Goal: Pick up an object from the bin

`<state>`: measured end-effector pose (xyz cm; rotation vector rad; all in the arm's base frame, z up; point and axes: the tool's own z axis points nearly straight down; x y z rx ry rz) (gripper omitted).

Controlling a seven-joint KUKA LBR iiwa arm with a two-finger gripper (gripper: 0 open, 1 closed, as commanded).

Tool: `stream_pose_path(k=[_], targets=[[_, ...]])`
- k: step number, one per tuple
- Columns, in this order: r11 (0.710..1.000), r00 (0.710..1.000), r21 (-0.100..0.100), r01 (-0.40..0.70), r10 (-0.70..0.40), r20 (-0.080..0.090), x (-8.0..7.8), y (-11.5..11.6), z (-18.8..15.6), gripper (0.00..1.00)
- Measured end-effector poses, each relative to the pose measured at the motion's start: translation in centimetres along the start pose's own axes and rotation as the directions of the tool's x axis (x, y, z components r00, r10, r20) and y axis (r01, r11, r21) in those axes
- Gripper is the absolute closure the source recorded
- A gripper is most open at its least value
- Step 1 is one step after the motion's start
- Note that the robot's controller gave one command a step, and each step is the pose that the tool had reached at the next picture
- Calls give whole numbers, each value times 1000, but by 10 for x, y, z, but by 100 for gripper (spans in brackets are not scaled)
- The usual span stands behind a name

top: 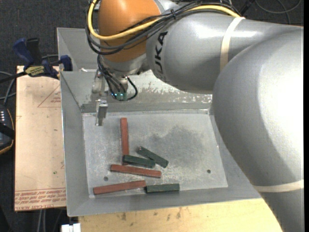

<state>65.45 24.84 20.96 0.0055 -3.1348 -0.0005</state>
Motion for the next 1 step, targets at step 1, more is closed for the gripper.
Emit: stream_pose_path(k=[1], targets=[[1000,1000,-1,-3,3,8,-2,-1,-5,0]])
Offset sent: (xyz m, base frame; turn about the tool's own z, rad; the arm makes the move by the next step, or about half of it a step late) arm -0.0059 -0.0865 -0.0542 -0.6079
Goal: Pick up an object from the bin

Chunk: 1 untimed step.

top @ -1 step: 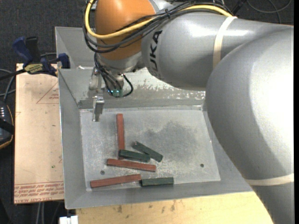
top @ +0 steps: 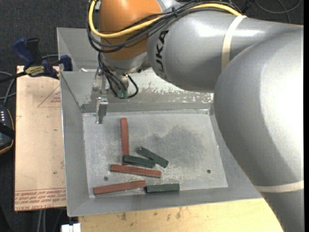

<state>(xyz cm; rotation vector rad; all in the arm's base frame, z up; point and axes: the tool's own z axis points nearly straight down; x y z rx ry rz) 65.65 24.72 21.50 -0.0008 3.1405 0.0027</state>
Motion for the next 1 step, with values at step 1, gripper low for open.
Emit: stream_pose_path(k=[1], targets=[[925,925,0,380,-380,2,5,-52,37,0]])
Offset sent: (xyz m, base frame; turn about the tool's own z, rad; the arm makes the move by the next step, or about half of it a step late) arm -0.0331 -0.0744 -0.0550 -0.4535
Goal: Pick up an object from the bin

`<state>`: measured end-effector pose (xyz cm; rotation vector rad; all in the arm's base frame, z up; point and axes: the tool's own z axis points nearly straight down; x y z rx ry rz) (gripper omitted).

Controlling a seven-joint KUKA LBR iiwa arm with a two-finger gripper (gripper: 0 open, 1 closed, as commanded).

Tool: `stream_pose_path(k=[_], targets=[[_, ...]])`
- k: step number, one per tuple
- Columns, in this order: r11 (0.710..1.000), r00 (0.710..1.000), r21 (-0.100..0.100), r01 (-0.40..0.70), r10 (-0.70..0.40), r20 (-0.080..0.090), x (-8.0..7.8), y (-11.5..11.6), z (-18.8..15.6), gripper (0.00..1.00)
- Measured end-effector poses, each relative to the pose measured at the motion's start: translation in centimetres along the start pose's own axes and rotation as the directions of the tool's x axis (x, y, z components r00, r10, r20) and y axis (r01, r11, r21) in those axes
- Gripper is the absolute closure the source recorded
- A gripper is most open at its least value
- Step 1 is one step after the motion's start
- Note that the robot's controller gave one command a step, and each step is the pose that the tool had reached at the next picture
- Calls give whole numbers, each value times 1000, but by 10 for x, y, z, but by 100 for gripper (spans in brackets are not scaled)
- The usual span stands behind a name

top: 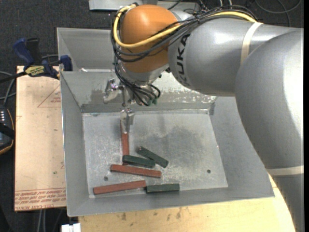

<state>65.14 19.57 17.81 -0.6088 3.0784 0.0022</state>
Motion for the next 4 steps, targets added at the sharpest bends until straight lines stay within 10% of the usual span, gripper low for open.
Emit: stream_pose_path(k=[2,3,4], targets=[[967,967,-1,255,-255,-1,26,-24,30,0],[851,851,1,525,-525,-1,37,-32,97,0],[851,851,2,525,-525,5,36,-31,92,100]])
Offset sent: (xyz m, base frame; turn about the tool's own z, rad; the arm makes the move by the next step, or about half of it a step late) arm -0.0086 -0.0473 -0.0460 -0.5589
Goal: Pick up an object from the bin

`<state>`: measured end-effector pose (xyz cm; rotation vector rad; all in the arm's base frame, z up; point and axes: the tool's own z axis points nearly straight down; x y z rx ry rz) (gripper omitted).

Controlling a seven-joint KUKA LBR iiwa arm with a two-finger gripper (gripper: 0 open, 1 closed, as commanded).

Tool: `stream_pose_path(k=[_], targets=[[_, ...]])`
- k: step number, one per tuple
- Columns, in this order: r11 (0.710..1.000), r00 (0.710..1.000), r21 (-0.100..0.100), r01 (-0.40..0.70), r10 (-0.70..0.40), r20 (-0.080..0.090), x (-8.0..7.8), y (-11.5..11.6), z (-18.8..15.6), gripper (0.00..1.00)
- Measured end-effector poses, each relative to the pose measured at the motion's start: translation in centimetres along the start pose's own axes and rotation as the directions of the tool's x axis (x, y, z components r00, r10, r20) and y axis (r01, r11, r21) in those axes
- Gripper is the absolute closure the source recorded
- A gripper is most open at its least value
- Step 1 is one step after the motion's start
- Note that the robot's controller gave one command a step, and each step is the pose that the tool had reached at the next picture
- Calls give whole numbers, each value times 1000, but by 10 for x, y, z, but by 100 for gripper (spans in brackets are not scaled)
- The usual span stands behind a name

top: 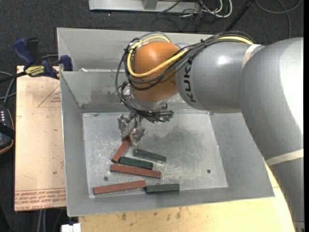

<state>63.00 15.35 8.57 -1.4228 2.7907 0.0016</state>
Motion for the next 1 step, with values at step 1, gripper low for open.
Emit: stream_pose_path(k=[1], targets=[[1000,1000,0,0,0,0,0,0,0,100]])
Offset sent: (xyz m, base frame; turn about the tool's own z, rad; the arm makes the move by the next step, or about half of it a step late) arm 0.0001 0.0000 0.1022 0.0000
